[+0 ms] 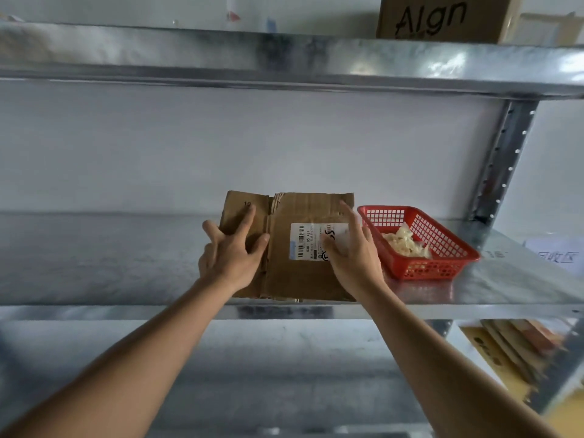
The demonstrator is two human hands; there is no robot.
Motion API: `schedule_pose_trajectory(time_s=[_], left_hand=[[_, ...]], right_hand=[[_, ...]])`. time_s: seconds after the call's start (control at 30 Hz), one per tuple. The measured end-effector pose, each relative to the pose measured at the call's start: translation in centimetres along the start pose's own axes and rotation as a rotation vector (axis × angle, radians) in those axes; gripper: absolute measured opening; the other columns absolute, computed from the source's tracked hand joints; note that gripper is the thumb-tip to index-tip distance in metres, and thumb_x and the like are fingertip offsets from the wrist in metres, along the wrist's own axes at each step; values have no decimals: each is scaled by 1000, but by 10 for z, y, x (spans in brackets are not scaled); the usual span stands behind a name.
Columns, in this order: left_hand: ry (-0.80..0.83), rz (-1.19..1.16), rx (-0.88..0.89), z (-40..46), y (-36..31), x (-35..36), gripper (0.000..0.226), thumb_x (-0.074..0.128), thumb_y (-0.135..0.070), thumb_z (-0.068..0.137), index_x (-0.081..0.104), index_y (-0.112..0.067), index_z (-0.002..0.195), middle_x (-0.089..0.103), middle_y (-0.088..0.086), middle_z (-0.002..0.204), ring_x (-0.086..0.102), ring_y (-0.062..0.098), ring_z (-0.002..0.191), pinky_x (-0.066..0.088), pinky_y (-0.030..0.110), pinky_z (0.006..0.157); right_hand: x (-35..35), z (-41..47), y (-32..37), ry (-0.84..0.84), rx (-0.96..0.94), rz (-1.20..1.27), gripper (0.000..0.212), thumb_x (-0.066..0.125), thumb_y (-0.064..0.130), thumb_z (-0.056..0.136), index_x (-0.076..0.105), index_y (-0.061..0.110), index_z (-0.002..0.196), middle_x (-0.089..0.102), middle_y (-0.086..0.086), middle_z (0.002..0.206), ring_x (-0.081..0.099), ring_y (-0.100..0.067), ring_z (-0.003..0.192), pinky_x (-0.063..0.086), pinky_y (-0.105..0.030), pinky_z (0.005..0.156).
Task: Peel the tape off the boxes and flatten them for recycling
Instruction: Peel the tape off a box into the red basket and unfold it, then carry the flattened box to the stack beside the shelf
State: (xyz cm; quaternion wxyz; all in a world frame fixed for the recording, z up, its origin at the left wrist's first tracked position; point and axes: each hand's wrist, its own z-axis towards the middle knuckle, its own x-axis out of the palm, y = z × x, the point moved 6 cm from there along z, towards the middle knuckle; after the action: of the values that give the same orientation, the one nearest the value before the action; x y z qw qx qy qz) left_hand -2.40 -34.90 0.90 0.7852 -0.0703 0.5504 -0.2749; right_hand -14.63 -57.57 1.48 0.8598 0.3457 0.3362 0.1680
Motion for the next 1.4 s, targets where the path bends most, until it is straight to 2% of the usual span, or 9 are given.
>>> schedule_pose_trajectory(time_s=[0.07,0.3,0.47,0.73,0.87,0.97,1.23,1.3,1.4], left_hand=[[32,4,11,-6,3,1,69,30,-79,94,3,-63,155,21,11,130,52,27,78,54,39,87],[132,34,0,-31,11,2,68,27,-82,92,9,-63,155,21,10,129,62,40,99,51,47,96],[97,50,0,-56,4,-4,65,30,-79,95,19,-59,155,23,11,133,53,40,109,48,48,95],[142,48,24,-110,-5,7,62,29,-71,100,27,-49,158,20,8,145,41,39,128,50,48,92],[153,36,128,-136,-23,10,63,28,-69,101,28,-46,159,25,11,150,45,40,132,47,51,103],[178,13,235,-158,-40,11,62,27,-66,102,25,-44,160,31,13,155,44,39,137,44,53,108],[309,-64,569,-243,-83,25,61,36,-56,104,26,-37,162,33,6,166,28,29,153,25,49,125],[372,-85,626,-274,-96,34,62,37,-55,105,22,-38,162,31,7,167,24,29,155,20,48,126],[427,-82,728,-314,-121,43,63,38,-53,105,18,-38,163,30,6,167,21,30,156,17,47,126]], right_hand=[[4,-9,-4,21,57,-79,57,59,66,92,37,51,143,56,4,124,62,-24,113,60,-46,85],[-8,-40,-1,-51,109,-60,80,82,63,76,57,28,144,70,-1,131,63,-23,124,51,-48,103],[-21,-52,-1,-48,107,-16,85,85,61,73,59,22,144,66,-2,139,59,-20,131,49,-45,110],[-38,-104,-21,-9,197,58,86,85,63,70,58,28,145,62,1,144,58,-17,131,52,-45,106],[-67,-135,-25,-29,234,50,87,85,64,69,59,30,144,64,1,141,60,-16,127,55,-41,101],[-94,-164,-25,-96,266,39,85,86,64,68,61,31,142,66,2,138,58,-8,123,51,-24,94],[-156,-288,-39,-230,413,-83,84,87,62,68,60,30,141,62,3,143,46,2,118,41,-24,101],[-175,-319,-46,-254,453,-120,83,86,62,69,59,31,142,65,4,139,49,1,115,45,-24,100],[-206,-359,-59,-304,526,-133,85,86,64,69,58,33,143,68,11,126,59,-4,109,56,-37,100]])
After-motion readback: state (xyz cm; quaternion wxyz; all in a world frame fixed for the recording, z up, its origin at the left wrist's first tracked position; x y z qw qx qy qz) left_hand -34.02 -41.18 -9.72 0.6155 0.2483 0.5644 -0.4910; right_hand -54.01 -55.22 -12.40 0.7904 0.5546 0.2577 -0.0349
